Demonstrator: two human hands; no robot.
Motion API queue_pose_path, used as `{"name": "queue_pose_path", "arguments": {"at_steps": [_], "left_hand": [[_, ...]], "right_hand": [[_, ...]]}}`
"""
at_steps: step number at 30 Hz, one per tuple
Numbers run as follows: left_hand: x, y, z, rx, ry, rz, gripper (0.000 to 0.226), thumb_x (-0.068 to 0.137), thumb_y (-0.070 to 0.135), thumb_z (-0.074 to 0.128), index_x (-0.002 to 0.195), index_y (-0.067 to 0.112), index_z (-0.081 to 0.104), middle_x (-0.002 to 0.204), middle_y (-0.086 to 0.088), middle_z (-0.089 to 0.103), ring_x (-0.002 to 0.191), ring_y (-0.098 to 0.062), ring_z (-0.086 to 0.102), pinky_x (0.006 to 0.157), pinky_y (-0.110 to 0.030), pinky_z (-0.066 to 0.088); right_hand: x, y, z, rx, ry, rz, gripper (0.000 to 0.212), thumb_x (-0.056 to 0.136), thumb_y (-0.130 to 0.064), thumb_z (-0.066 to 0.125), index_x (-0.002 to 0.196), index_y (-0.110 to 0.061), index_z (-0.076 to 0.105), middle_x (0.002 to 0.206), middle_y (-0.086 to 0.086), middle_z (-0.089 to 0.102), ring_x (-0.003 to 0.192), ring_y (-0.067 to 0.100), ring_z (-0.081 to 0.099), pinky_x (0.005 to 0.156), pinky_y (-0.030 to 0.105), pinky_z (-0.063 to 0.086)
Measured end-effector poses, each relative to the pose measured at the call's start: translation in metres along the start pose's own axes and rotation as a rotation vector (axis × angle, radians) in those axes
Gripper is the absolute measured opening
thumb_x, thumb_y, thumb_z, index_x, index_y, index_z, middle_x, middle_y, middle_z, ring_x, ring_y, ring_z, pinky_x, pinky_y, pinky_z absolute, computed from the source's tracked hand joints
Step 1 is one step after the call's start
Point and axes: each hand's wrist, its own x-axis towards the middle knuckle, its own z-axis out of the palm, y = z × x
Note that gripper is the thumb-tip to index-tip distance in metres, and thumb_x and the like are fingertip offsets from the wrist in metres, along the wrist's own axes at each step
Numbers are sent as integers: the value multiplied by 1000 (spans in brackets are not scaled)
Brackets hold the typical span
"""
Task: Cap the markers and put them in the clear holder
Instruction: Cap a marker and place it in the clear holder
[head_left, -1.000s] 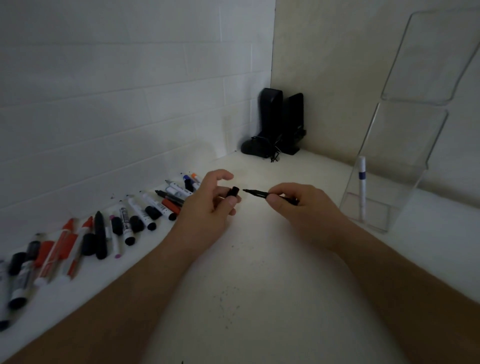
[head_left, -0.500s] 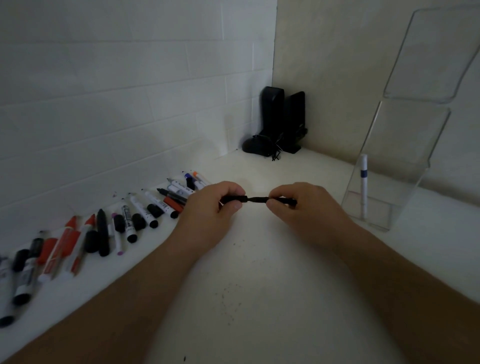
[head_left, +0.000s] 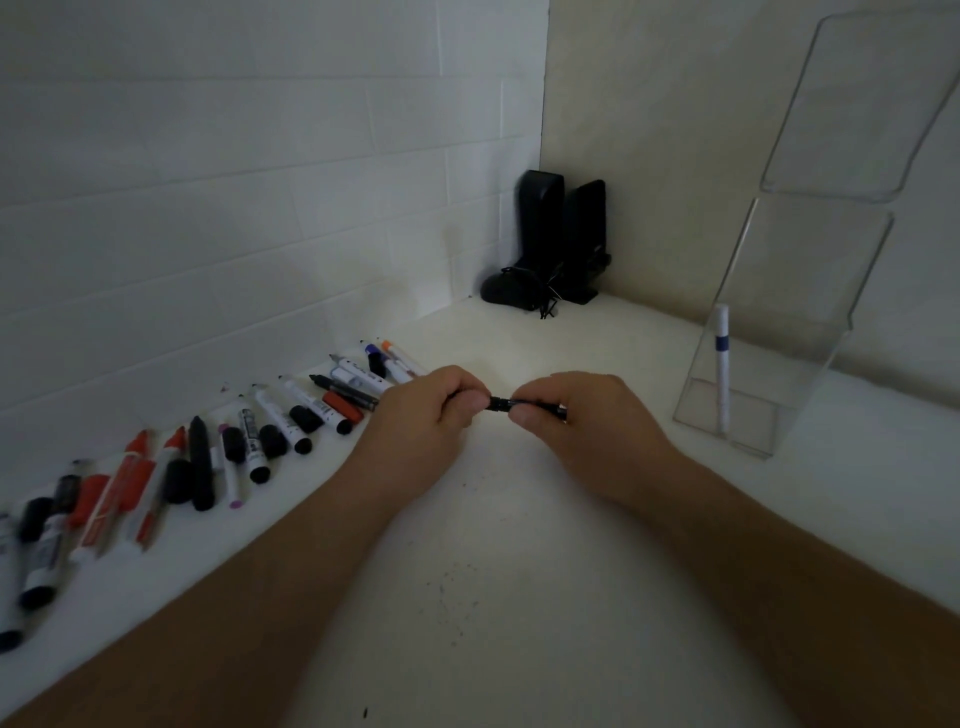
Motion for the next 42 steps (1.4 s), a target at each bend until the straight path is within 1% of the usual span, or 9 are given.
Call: {"name": "queue_pose_path", "arguments": {"at_steps": [11, 17, 19, 22, 25, 28, 32, 37, 42], "left_hand": [[-1, -2, 0, -108, 64, -20, 11, 89, 29, 73, 96, 36, 68, 89, 15, 70, 82, 2, 62, 74, -19, 50], [-5, 6, -1, -152, 105, 4, 21, 83, 43, 76, 97, 31, 65, 85, 12, 71, 79, -2, 64, 68, -18, 51], [-6, 8, -1, -150, 106, 44, 13, 86, 37, 75, 95, 32, 68, 78, 12, 68, 77, -1, 62, 64, -18, 48], [-9, 29, -3, -131, 116, 229, 18, 97, 20, 62, 107, 32, 71, 92, 24, 68, 90, 6, 62, 80, -19, 50], [-16, 69, -11, -301, 220, 337, 33, 102, 16, 53, 128, 32, 64, 100, 19, 71, 96, 4, 66, 88, -21, 52], [-26, 106, -13, -537, 197, 335, 41, 103, 19, 53, 139, 38, 50, 114, 19, 71, 104, -1, 66, 88, -13, 50], [-41, 105, 21, -271, 85, 409, 39, 94, 14, 58, 127, 35, 61, 117, 22, 65, 105, 3, 59, 89, -17, 48], [-41, 62, 49, 71, -95, 421, 36, 87, 16, 52, 111, 39, 63, 116, 21, 58, 112, -5, 53, 97, -34, 48], [-35, 56, 47, 22, -67, 374, 31, 88, 13, 55, 101, 38, 67, 104, 24, 58, 103, -1, 55, 94, -30, 49]], "right_hand": [[1, -3, 4, 23, 1, 37, 19, 100, -43, 54, 103, -37, 72, 76, -19, 63, 72, 1, 58, 65, 24, 43], [-3, -15, -4, -298, 15, -95, 21, 102, -43, 41, 111, -42, 60, 79, -13, 62, 77, 16, 53, 72, 39, 47], [-5, -18, -9, -231, -11, -48, 19, 102, -41, 45, 109, -39, 63, 76, -15, 58, 78, 16, 51, 73, 39, 46], [-15, -35, -31, -208, -5, -21, 16, 101, -33, 53, 110, -31, 66, 91, -11, 63, 87, 13, 52, 77, 34, 43], [-33, -51, -84, -232, 127, -76, 10, 97, -24, 61, 104, -25, 68, 92, -9, 58, 87, 11, 49, 75, 24, 34], [-42, -48, -146, -225, 449, -63, 14, 91, -18, 68, 99, -28, 71, 92, -8, 58, 87, 11, 53, 74, 19, 37], [-35, -26, -184, 248, 773, 173, 24, 86, -11, 76, 92, -33, 68, 85, -9, 67, 73, 7, 62, 70, 23, 51], [-27, 9, -169, -34, 623, 352, 15, 86, -27, 74, 98, -29, 65, 87, -16, 70, 72, 1, 64, 70, 23, 46], [-35, 18, -148, -360, 351, 295, 51, 91, -24, 51, 136, -44, 38, 94, -13, 70, 81, 25, 62, 76, 38, 54]]}}
